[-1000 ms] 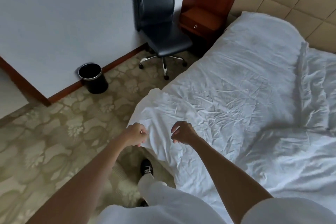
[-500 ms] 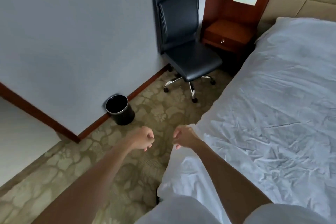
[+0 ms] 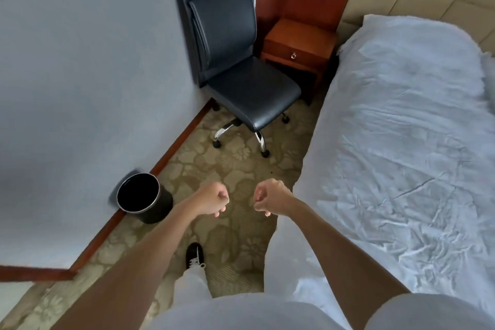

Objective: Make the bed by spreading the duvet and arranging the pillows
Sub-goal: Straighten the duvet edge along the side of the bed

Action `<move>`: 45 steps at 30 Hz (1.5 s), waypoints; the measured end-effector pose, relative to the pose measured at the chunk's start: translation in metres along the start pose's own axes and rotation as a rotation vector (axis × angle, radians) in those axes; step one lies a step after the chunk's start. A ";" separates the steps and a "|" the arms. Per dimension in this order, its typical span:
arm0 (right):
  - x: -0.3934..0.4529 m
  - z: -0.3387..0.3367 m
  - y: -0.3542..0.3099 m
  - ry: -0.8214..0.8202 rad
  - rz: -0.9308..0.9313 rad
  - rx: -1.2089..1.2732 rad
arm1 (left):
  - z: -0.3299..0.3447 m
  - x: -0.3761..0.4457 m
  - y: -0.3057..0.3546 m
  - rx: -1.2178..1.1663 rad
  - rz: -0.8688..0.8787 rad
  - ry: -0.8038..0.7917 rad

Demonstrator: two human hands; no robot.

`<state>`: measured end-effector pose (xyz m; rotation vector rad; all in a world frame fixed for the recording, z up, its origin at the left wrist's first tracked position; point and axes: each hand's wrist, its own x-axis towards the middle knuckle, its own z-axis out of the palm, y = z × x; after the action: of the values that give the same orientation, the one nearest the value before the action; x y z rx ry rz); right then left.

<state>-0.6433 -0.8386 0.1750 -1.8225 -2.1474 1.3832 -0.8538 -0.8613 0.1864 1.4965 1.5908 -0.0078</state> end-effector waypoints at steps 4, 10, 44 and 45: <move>0.038 -0.024 -0.007 0.098 0.140 0.033 | -0.050 0.066 0.002 0.036 0.101 -0.122; 0.073 -0.072 -0.032 0.289 0.283 0.093 | -0.135 0.145 0.045 0.131 0.264 -0.175; 0.125 -0.331 0.216 0.714 0.928 0.606 | -0.059 0.477 0.476 0.668 0.561 -0.686; 0.123 -0.330 0.225 0.718 0.972 0.630 | -0.048 0.484 0.487 0.697 0.567 -0.712</move>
<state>-0.3346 -0.5569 0.1775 -2.5278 -0.3961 0.9776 -0.4181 -0.3282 0.1942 2.1080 0.5648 -0.7500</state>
